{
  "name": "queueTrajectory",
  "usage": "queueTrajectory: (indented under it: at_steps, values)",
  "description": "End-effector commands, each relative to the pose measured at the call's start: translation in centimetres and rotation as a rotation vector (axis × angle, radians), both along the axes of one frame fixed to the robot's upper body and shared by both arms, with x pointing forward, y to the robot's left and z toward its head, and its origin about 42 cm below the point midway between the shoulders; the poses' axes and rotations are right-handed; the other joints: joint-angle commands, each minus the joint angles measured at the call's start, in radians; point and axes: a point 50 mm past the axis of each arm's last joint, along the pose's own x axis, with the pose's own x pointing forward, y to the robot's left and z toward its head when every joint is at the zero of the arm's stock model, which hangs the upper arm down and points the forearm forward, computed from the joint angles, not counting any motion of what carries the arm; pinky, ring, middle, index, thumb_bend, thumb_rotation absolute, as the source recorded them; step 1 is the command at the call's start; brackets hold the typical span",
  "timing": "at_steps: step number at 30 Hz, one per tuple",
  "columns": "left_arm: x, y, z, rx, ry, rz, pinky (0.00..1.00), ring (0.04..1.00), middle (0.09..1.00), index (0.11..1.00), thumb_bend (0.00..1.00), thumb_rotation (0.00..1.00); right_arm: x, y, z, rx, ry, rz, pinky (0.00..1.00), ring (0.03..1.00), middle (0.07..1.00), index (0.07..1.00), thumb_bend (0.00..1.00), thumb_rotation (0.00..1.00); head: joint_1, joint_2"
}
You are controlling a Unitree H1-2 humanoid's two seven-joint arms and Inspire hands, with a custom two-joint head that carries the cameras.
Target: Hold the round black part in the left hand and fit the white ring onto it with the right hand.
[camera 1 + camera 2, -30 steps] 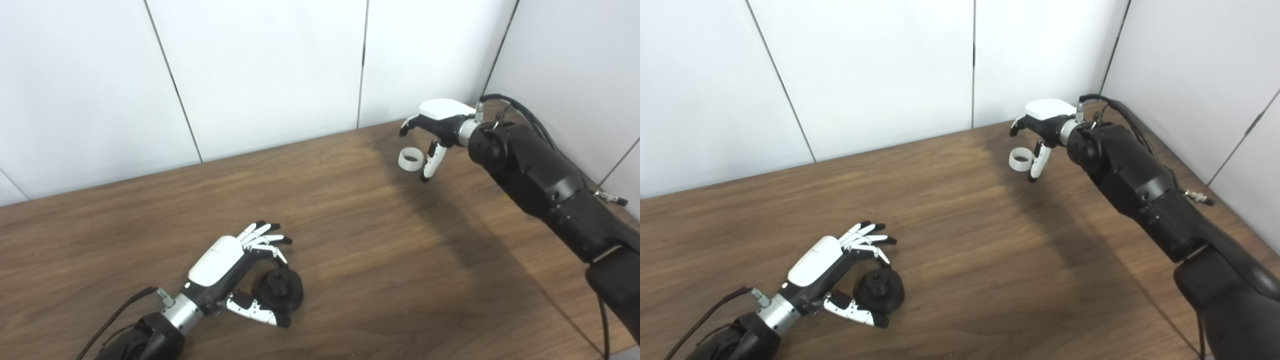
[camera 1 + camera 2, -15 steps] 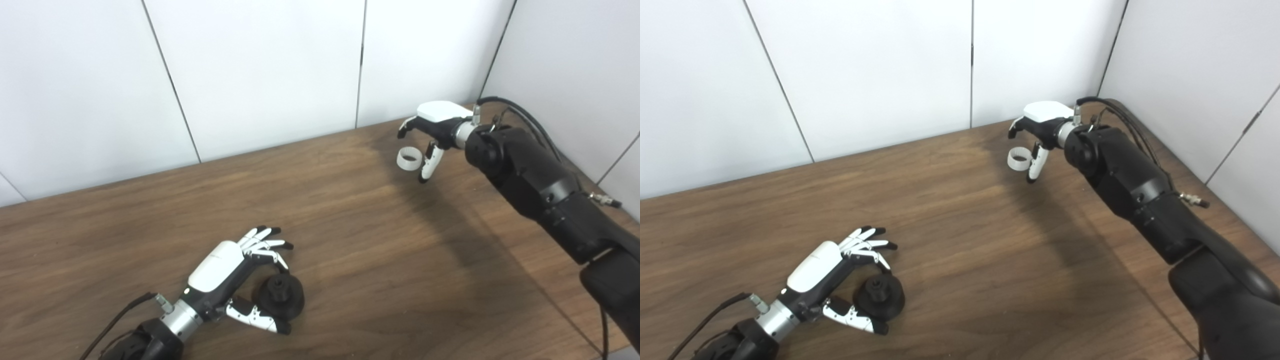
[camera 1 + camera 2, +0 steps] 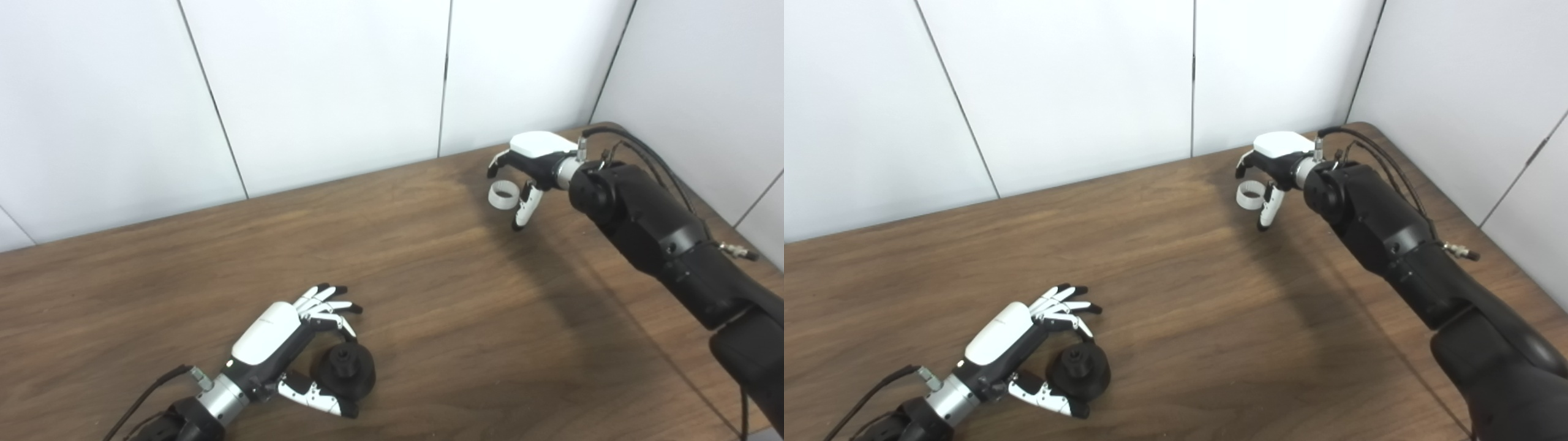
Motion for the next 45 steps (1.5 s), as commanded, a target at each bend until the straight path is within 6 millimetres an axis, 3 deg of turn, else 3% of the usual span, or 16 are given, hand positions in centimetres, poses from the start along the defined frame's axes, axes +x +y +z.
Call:
queueTrajectory:
  at_steps: [1, 45]
  values:
    - [-0.64, 0.07, -0.53, 0.047, 0.013, -0.027, 1.00, 0.962, 0.833, 0.482, 0.52, 0.05, 0.72, -0.47, 2.90, -0.004, -0.090, 0.005, 0.89, 0.898, 0.857, 0.745, 0.85, 0.13, -0.001, 0.001]
    - [-1.44, 0.46, 0.33, 0.022, 0.005, -0.030, 1.00, 0.958, 0.825, 0.482, 0.52, 0.05, 0.97, -0.53, 3.00, -0.041, -0.046, -0.004, 0.90, 0.893, 0.845, 0.714, 0.80, 0.11, 0.000, 0.026]
